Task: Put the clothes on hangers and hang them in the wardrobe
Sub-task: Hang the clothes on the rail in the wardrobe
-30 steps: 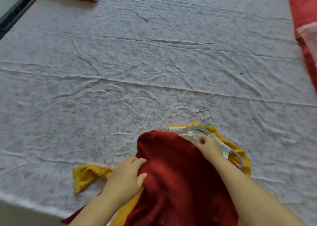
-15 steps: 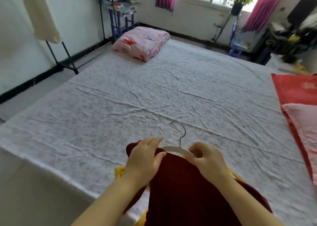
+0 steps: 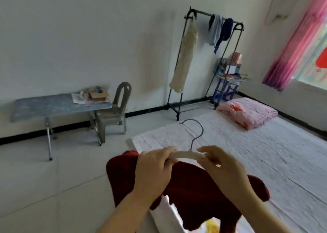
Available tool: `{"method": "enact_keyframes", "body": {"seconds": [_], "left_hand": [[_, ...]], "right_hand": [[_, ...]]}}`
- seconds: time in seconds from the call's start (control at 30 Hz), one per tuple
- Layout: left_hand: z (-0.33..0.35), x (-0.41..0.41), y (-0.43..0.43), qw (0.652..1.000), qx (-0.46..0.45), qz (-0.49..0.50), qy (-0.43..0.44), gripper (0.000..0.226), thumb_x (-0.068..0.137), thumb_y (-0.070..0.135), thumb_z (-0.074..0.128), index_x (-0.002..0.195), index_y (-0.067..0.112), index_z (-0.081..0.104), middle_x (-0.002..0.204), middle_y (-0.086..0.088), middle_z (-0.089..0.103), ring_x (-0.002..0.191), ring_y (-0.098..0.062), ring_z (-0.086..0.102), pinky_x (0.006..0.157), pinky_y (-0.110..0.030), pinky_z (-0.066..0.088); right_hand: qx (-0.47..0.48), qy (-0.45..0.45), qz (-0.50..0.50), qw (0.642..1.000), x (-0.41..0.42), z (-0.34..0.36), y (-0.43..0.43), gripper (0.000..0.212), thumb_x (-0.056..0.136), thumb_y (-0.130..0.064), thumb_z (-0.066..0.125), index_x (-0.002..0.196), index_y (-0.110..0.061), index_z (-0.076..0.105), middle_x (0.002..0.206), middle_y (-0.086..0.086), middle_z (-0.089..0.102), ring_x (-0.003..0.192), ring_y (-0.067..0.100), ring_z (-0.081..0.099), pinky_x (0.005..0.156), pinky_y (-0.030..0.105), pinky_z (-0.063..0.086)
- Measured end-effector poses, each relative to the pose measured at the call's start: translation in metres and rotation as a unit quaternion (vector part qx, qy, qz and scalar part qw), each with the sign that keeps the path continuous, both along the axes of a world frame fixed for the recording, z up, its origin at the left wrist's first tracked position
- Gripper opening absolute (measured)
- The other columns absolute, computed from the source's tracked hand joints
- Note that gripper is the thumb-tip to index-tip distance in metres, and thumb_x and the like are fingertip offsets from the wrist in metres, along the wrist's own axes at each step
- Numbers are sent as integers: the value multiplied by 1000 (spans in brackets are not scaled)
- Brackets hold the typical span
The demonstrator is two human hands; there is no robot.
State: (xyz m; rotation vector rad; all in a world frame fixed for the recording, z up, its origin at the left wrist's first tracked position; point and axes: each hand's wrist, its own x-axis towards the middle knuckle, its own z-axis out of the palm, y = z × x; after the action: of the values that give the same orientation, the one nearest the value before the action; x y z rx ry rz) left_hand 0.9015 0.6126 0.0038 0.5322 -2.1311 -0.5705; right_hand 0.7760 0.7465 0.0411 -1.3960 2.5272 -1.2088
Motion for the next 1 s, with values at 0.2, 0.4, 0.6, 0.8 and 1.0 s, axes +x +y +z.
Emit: {"method": "enact_keyframes", "body": {"seconds": [0.2, 0.4, 0.6, 0.8, 1.0], "left_hand": [[25, 87, -102, 987, -24, 161, -8, 31, 69, 17, 80, 99, 21, 71, 74, 11, 71, 62, -6, 64, 68, -32, 50], [41, 165, -191, 953, -36, 299, -19, 34, 70, 12, 79, 103, 18, 71, 86, 4, 73, 72, -11, 69, 68, -31, 57], [56, 248, -254, 891, -2, 454, -28, 32, 77, 16, 73, 109, 20, 68, 89, 5, 71, 77, -9, 65, 72, -22, 50], [48, 334, -298, 824, 6, 566, -5, 37, 82, 15, 69, 118, 19, 62, 97, 9, 67, 88, 5, 55, 80, -5, 36], [33, 430, -364, 782, -12, 623, -11, 42, 82, 18, 68, 123, 16, 58, 113, 6, 63, 103, 0, 51, 90, -13, 34]], "right_hand": [[-17, 137, 137, 981, 44, -4, -130, 41, 82, -13, 69, 117, -33, 61, 91, -15, 62, 71, 2, 57, 63, 6, 39], [-75, 174, 303, 934, 97, 4, -274, 49, 82, -15, 69, 125, -35, 54, 88, -17, 56, 65, 3, 55, 50, 9, 41], [-156, 207, 465, 847, 169, 26, -398, 52, 76, -12, 74, 124, -23, 59, 90, -9, 65, 70, -6, 53, 55, 7, 45], [-204, 204, 561, 776, 269, 35, -491, 53, 72, -4, 76, 119, -24, 61, 80, -7, 64, 60, 9, 61, 44, 25, 51], [-212, 212, 587, 752, 377, 38, -579, 54, 68, -6, 79, 112, -30, 58, 77, -7, 65, 55, 13, 62, 40, 24, 48]]}}
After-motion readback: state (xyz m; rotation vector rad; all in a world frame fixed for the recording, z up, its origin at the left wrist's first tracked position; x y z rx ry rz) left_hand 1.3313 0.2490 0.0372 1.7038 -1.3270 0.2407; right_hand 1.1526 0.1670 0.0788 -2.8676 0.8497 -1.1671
